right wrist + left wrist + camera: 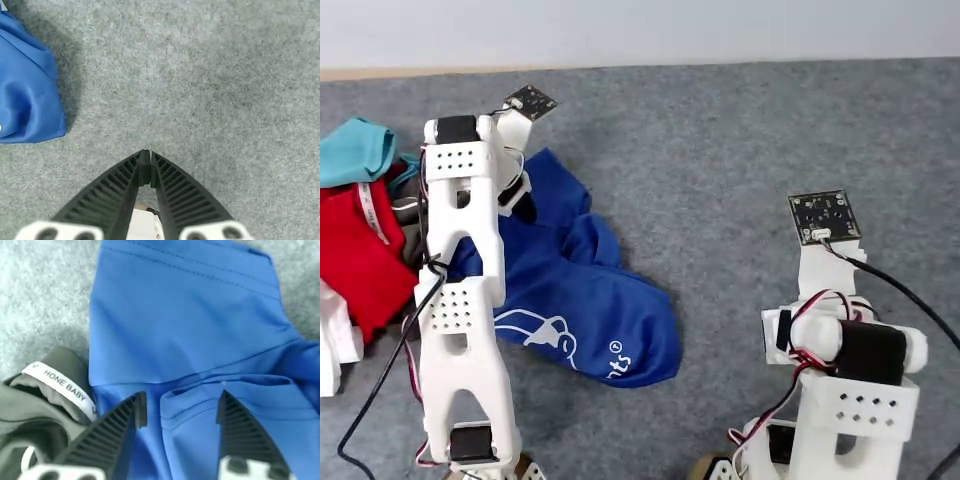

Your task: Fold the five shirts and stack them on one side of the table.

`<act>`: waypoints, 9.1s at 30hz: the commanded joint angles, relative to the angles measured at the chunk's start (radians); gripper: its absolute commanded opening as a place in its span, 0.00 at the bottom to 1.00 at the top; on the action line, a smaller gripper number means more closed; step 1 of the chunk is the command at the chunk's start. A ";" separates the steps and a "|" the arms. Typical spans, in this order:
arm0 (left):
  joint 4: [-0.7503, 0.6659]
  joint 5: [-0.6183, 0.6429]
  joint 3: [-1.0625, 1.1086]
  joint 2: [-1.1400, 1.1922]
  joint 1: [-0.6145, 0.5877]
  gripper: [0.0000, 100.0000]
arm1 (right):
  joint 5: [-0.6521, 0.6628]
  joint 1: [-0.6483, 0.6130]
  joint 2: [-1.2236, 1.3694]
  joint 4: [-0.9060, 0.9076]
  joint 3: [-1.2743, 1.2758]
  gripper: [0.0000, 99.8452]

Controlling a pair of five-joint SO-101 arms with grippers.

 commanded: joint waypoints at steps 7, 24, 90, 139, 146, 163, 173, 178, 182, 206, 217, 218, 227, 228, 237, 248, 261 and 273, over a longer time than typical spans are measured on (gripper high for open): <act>0.025 -0.011 -0.030 0.020 0.021 0.17 | 0.011 0.008 0.008 0.028 -0.006 0.01; 0.029 -0.005 -0.105 0.078 0.055 0.01 | 0.011 0.007 0.008 0.028 -0.006 0.01; -0.559 -0.247 1.572 -1.587 -1.056 0.00 | 0.114 -0.860 0.438 -0.228 -0.035 0.01; -0.575 -0.568 2.170 -1.587 -0.767 0.19 | 0.112 -0.727 0.730 -0.111 -0.292 0.25; -0.575 -0.572 2.206 -1.587 -0.766 0.12 | 0.110 -0.727 0.731 -0.111 -0.292 0.25; -0.299 -0.285 1.618 -1.588 -0.516 0.00 | 0.109 -0.727 0.737 -0.117 -0.292 0.25; -0.586 0.005 1.762 -1.585 -0.080 0.00 | 0.109 -0.725 0.731 -0.081 -0.288 0.25; -0.697 0.026 1.871 -1.587 -0.052 0.04 | 0.112 -0.725 0.731 -0.016 -0.288 0.25; -0.638 0.029 1.827 -1.596 -0.106 0.15 | 0.114 -0.708 0.731 -0.004 -0.290 0.25; -0.173 -0.252 1.779 -1.596 -0.193 0.19 | 0.117 -0.622 0.731 -0.004 -0.292 0.25; -0.454 -0.259 2.060 -1.588 -0.195 0.19 | 0.117 -0.553 0.739 0.010 -0.290 0.25; -0.483 -0.259 2.078 -1.588 -0.195 0.19 | 0.118 -0.539 0.739 0.010 -0.290 0.25; -0.577 -0.259 2.173 -1.588 -0.195 0.19 | 0.193 -0.455 0.734 0.010 -0.290 0.25; -0.575 -0.259 2.173 -1.591 -0.203 0.19 | 0.193 -0.455 0.734 0.010 -0.290 0.25; -0.580 -0.381 2.164 -1.588 -0.388 0.19 | 0.193 -0.460 0.740 -0.002 -0.290 0.25; -0.525 -0.377 2.178 -1.596 -0.379 0.19 | 0.193 -0.460 0.739 0.002 -0.292 0.25; -0.384 -0.377 2.046 -1.597 -0.381 0.19 | 0.193 -0.460 0.734 -0.001 -0.292 0.25; -0.605 -0.381 2.149 -1.587 -0.433 0.19 | 0.193 -0.460 0.739 -0.001 -0.292 0.25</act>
